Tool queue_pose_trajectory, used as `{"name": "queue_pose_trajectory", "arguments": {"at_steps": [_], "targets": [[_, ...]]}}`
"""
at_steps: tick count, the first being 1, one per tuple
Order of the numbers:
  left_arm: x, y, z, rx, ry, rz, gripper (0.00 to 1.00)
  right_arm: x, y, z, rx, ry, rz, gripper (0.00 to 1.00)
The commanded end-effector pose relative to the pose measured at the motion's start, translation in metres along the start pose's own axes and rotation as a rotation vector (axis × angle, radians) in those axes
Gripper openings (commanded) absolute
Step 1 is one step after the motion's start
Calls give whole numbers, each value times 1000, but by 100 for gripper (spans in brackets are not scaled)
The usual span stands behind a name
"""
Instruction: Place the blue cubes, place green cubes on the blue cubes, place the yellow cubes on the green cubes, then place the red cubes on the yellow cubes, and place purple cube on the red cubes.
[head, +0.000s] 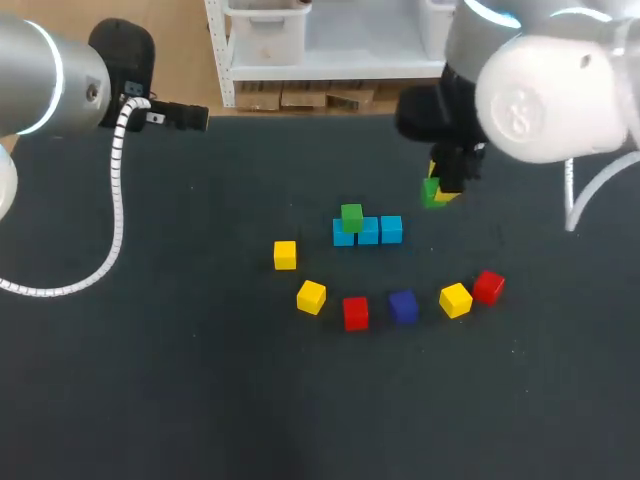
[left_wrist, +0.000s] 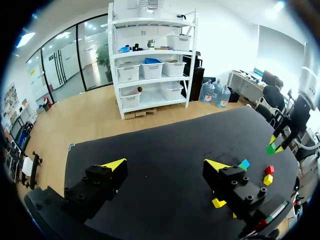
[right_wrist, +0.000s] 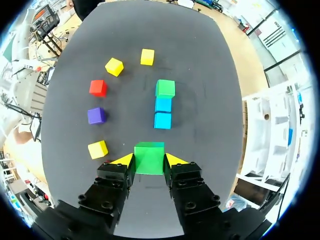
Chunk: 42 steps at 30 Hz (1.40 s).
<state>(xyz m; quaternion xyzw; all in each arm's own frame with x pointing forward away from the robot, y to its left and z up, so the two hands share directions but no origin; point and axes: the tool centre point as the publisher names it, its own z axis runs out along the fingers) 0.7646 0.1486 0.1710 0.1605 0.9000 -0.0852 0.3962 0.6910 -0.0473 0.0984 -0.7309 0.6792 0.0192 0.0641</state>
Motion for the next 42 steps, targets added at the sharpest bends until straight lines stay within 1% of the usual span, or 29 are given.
{"name": "queue_pose_trajectory", "arguments": {"at_steps": [1, 11, 17, 25, 42], "targets": [[0, 2, 0, 10, -1, 2, 100, -9, -11, 13, -17, 7, 3, 0], [0, 2, 0, 10, -1, 2, 100, -31, -13, 30, -37, 26, -34, 0], [0, 2, 0, 10, -1, 2, 100, -43, -8, 50, -58, 37, -22, 0], [0, 2, 0, 10, -1, 2, 100, -45, -12, 64, -66, 73, 17, 0], [0, 2, 0, 10, -1, 2, 100, -50, -27, 73, -78, 64, 32, 0]]}}
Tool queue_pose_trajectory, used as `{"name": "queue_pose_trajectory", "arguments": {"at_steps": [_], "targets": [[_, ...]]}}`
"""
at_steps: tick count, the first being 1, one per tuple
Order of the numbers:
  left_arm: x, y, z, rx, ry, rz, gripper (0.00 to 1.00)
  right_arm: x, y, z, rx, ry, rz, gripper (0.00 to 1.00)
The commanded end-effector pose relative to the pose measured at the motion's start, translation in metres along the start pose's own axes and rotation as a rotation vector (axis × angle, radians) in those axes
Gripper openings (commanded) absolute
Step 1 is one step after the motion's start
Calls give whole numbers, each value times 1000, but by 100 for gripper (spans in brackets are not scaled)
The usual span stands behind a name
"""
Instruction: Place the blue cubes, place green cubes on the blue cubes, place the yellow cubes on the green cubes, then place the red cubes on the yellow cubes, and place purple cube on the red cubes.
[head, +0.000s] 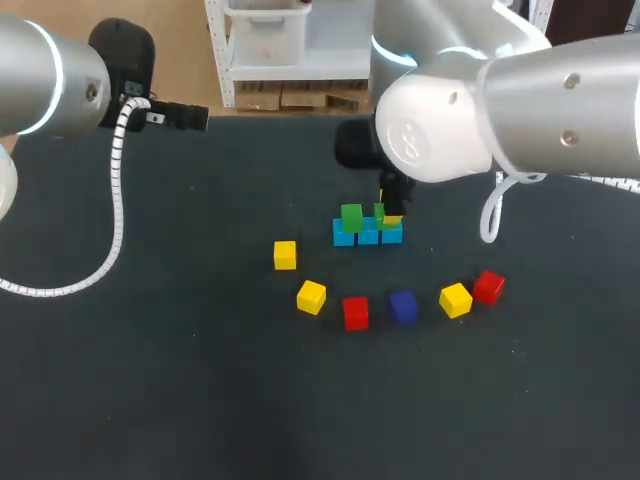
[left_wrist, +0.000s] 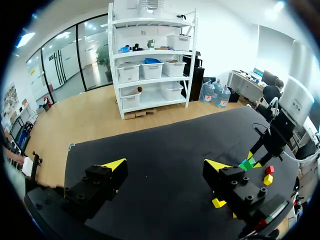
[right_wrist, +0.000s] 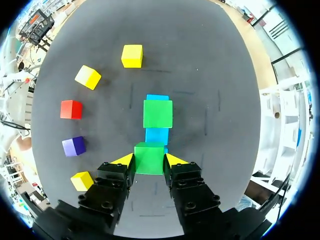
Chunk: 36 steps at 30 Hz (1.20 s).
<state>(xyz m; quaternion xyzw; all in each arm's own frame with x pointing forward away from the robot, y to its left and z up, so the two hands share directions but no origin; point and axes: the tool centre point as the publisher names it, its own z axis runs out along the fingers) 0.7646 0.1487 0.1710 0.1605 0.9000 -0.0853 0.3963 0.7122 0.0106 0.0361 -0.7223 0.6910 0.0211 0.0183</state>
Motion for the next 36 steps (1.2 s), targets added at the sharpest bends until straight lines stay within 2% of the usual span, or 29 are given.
{"name": "queue_pose_trajectory", "arguments": {"at_steps": [1, 36], "targets": [[0, 2, 0, 10, -1, 2, 100, -1, -7, 3, -9, 5, 1, 0], [0, 2, 0, 10, -1, 2, 100, 2, -4, 5, 0, 2, 12, 0]]}}
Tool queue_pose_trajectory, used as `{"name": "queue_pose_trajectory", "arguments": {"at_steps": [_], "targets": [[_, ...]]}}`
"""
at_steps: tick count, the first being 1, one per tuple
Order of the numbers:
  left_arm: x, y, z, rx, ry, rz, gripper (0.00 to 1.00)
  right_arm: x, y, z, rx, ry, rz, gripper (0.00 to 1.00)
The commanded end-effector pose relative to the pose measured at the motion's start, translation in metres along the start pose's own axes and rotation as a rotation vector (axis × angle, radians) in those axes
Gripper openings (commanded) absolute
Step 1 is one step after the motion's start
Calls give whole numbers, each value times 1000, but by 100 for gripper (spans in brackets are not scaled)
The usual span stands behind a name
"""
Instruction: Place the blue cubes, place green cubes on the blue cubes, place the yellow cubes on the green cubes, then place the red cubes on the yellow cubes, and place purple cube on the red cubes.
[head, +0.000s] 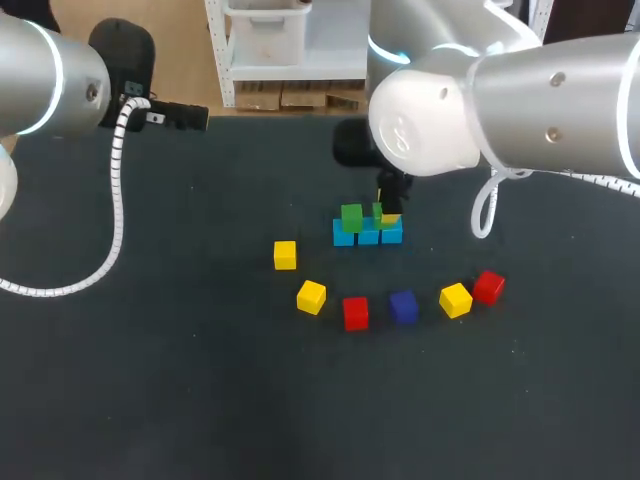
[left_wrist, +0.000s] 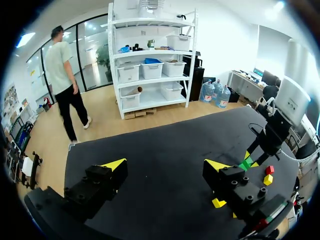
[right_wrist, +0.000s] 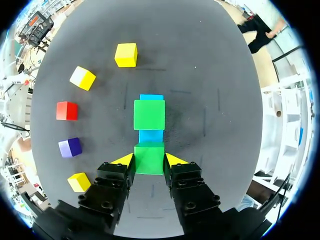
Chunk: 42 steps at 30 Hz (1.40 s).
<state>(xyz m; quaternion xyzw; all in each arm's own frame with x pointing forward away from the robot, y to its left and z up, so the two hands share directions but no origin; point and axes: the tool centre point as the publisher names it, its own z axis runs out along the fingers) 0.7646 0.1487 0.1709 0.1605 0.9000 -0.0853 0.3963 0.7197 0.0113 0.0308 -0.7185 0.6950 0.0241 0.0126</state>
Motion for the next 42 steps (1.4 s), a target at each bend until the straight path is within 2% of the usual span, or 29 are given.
{"name": "queue_pose_trajectory", "arguments": {"at_steps": [1, 16, 17, 19, 21, 22, 23, 24, 42], "targets": [[0, 2, 0, 10, -1, 2, 100, 1, 4, -1, 12, -1, 0, 0], [0, 2, 0, 10, -1, 2, 100, 0, 6, 3, 9, 5, 1, 2], [0, 2, 0, 10, -1, 2, 100, -1, 6, 3, 10, 5, 2, 7], [0, 2, 0, 10, -1, 2, 100, -1, 6, 4, 12, 4, 4, 25], [0, 2, 0, 10, -1, 2, 100, -1, 6, 4, 15, 4, 6, 36], [0, 2, 0, 10, -1, 2, 100, -1, 5, 4, 19, 6, 7, 45], [0, 2, 0, 10, -1, 2, 100, -1, 5, 4, 21, 7, 7, 83], [0, 2, 0, 10, -1, 2, 100, -1, 5, 5, 22, 7, 7, 100], [0, 2, 0, 10, -1, 2, 100, 7, 0, 8, 61, 42, 14, 100]]}}
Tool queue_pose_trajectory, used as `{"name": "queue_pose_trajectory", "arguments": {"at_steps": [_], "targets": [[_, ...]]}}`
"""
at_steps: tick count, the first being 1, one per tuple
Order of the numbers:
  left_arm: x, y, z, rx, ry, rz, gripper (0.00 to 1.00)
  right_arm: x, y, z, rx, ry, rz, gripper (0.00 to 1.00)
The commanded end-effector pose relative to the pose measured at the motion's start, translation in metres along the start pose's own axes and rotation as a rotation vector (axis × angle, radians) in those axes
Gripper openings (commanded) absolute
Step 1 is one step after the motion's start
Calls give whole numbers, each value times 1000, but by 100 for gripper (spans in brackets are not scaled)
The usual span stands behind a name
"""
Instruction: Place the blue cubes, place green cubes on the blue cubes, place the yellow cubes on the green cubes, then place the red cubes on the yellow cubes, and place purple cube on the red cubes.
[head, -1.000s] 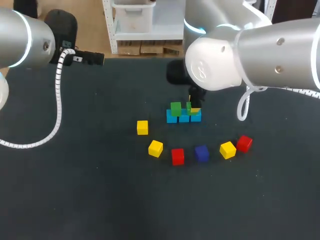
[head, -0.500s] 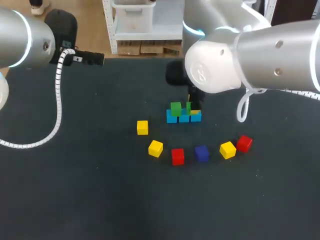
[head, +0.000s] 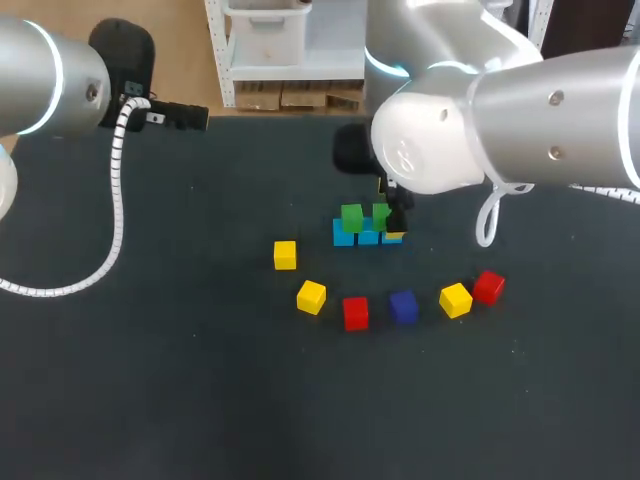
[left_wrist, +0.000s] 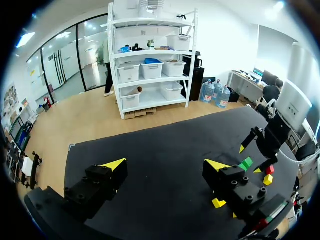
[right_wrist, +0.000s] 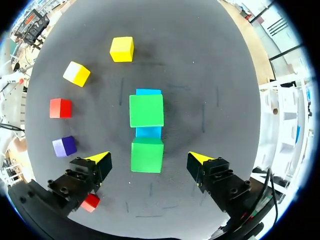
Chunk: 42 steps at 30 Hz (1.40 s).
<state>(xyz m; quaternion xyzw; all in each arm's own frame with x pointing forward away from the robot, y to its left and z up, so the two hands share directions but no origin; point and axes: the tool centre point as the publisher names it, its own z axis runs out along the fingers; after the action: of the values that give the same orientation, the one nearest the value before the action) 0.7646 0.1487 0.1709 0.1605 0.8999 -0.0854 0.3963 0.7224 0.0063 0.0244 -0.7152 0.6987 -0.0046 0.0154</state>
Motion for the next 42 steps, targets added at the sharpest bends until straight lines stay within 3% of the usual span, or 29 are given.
{"name": "queue_pose_trajectory", "arguments": {"at_steps": [1, 15, 42], "targets": [[0, 2, 0, 10, -1, 2, 100, 2, 1, 2, 18, 5, 10, 100], [0, 2, 0, 10, -1, 2, 100, 1, -4, 2, 65, 35, 22, 100], [0, 2, 0, 10, -1, 2, 100, 7, -19, -3, 77, 26, 55, 100]]}}
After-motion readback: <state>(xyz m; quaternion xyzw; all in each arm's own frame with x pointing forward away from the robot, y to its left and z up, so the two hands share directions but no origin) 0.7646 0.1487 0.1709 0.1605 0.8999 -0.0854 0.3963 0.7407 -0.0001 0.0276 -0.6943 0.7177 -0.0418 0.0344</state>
